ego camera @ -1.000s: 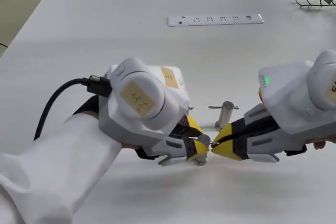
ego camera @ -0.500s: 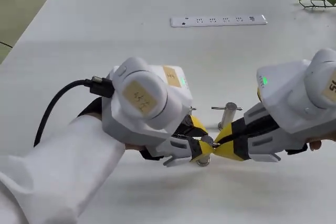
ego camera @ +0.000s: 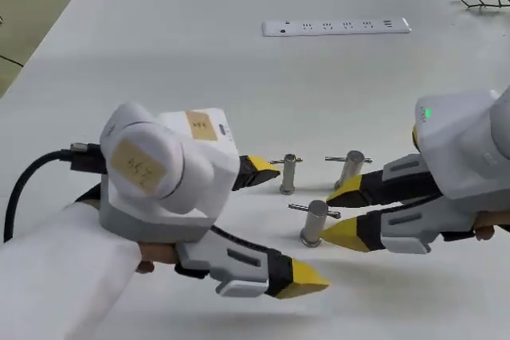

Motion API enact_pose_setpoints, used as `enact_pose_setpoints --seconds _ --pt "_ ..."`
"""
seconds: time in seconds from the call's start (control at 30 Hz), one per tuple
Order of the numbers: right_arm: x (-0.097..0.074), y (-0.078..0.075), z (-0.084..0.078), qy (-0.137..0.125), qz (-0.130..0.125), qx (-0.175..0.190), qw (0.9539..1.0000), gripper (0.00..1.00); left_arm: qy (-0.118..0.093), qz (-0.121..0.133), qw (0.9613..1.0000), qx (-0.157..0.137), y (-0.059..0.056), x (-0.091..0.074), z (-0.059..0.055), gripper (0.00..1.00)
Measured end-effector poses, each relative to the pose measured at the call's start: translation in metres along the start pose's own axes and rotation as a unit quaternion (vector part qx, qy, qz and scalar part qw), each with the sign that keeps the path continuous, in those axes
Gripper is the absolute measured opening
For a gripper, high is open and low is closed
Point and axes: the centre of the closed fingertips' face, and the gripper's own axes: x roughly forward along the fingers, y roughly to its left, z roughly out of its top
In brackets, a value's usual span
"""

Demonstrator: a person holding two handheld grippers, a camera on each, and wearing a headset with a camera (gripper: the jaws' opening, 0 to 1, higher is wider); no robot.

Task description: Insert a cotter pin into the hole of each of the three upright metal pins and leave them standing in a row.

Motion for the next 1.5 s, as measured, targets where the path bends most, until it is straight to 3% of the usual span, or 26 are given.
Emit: enact_pose_setpoints --seconds 0.07,0.2,0.37,0.73,0.87,0.93,1.0,1.13,1.23,1.33,1.5 --pt "0.003 0.001 0.002 -0.006 -0.003 0.009 0.9999 0.2 -0.007 -0.002 0.9996 -0.026 -0.004 -0.003 -0.003 0.87" --pt "0.009 0.0 0.008 -0.027 -0.013 0.029 0.9991 0.19 -0.011 0.003 0.9992 -0.039 -0.005 -0.008 -0.009 0.89" --pt "0.013 -0.003 0.009 -0.035 -0.019 0.038 0.9985 0.17 -0.011 0.007 0.9987 -0.049 -0.006 -0.01 -0.011 0.92" --pt "0.015 -0.006 0.006 -0.026 -0.026 0.021 0.9991 0.1 -0.009 0.024 0.9977 -0.063 -0.001 -0.014 -0.017 0.93" --pt "0.013 -0.007 0.007 -0.024 -0.033 -0.011 0.9991 0.08 -0.005 0.027 0.9974 -0.067 -0.001 -0.015 -0.02 0.92" --pt "0.012 -0.006 0.006 -0.01 -0.023 -0.042 0.9988 0.08 -0.003 0.032 0.9975 -0.063 0.0 -0.016 -0.021 0.9" --pt "0.012 -0.004 0.006 -0.009 -0.012 -0.044 0.9989 0.08 -0.007 0.034 0.997 -0.07 -0.001 -0.016 -0.019 0.91" --pt "0.0 -0.004 0.01 -0.026 0.012 -0.069 0.9972 0.08 -0.016 0.038 0.9964 -0.074 0.0 -0.018 -0.014 0.91" --pt "-0.013 -0.009 0.003 -0.028 0.025 -0.08 0.9961 0.08 -0.022 0.038 0.9957 -0.081 0.0 -0.019 -0.011 0.91" --pt "-0.024 -0.016 -0.004 -0.021 0.028 -0.082 0.996 0.08 -0.031 0.042 0.9948 -0.087 0.001 -0.021 -0.008 0.91" --pt "-0.044 -0.04 -0.025 -0.005 0.015 -0.067 0.9977 0.08 -0.035 0.05 0.9934 -0.097 0.001 -0.025 -0.009 0.91"
